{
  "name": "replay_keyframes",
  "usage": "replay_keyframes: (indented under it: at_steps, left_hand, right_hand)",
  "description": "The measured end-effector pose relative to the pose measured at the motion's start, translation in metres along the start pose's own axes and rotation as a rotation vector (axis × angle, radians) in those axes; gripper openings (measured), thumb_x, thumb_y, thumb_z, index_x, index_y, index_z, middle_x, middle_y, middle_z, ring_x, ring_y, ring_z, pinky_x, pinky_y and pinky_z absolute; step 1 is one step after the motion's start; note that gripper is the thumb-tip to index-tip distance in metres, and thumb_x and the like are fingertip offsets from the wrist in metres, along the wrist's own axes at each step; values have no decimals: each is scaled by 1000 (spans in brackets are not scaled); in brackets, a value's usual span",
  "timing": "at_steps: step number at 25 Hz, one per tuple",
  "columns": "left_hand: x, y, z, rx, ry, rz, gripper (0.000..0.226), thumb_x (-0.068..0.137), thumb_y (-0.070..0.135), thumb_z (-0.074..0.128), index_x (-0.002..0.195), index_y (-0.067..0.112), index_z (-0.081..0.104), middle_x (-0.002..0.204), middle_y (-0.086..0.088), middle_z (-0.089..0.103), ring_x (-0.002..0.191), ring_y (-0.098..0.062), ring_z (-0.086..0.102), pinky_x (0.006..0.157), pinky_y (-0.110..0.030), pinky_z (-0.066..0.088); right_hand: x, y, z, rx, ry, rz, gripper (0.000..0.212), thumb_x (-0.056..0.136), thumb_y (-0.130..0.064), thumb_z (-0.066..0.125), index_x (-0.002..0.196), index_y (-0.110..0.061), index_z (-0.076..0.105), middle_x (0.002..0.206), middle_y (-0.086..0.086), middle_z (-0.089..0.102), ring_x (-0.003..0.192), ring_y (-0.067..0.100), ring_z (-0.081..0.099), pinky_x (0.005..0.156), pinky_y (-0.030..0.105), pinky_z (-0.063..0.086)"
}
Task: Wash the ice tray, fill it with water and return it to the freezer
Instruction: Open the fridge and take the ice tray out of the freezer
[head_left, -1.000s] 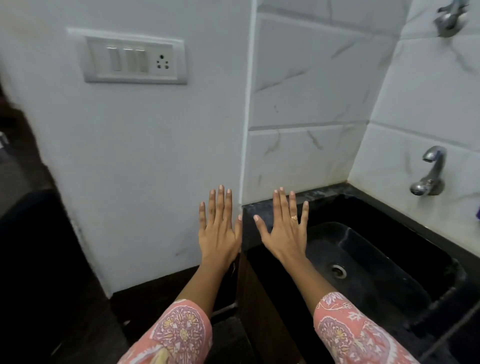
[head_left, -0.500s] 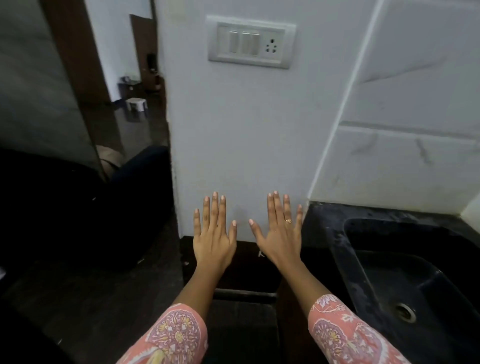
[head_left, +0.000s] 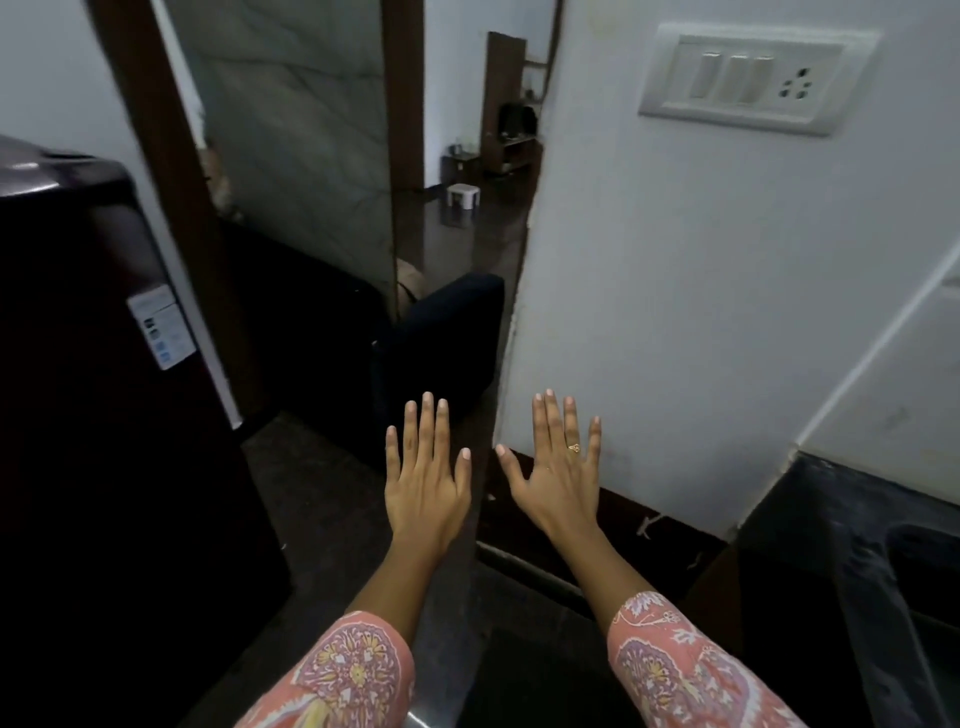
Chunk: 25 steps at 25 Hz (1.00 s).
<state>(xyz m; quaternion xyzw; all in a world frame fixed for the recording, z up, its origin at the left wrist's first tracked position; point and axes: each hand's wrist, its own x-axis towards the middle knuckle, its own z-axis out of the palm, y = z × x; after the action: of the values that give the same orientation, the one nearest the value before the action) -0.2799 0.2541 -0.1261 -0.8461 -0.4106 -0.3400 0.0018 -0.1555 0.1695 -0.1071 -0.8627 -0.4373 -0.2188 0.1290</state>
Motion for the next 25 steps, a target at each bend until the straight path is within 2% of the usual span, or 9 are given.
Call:
replay_keyframes:
  at_steps: [5,8,16,21,25]
  left_hand:
    - [-5,-71,-16,85,40,-110,61,93,40,25,147,11,16,155,-9,19,144,-16,1,116,-36,-7]
    - [-6,-113,-29,118,40,-167,62,93,40,25,147,10,17,155,-9,19,144,-14,-3,116,-37,-5]
    - [-10,-221,-61,250,48,-273,61,93,40,25,146,9,18,153,-10,24,142,-17,6,115,-39,-2]
    - [-21,-280,-80,306,87,-376,62,92,40,26,145,8,20,153,-10,24,144,-15,-4,115,-39,-1]
    - [-33,-319,-98,354,104,-444,62,92,39,26,144,7,22,152,-11,25,142,-18,8,115,-38,-2]
  right_hand:
    - [5,-75,16,75,-35,-125,76,90,-61,17,146,-10,22,154,8,25,143,23,10,114,45,-5]
    - [6,-120,25,119,-40,-179,77,89,-61,22,146,-10,23,154,7,25,142,20,9,114,44,-4]
    - [10,-242,38,254,-81,-287,76,91,-62,14,146,-10,21,154,5,26,143,17,6,116,43,-5]
    - [10,-309,44,281,-110,-394,77,91,-62,13,145,-9,25,153,6,27,143,18,8,115,44,-1]
    - [5,-355,48,301,-116,-474,75,90,-61,21,144,-9,31,151,6,31,142,19,12,114,45,2]
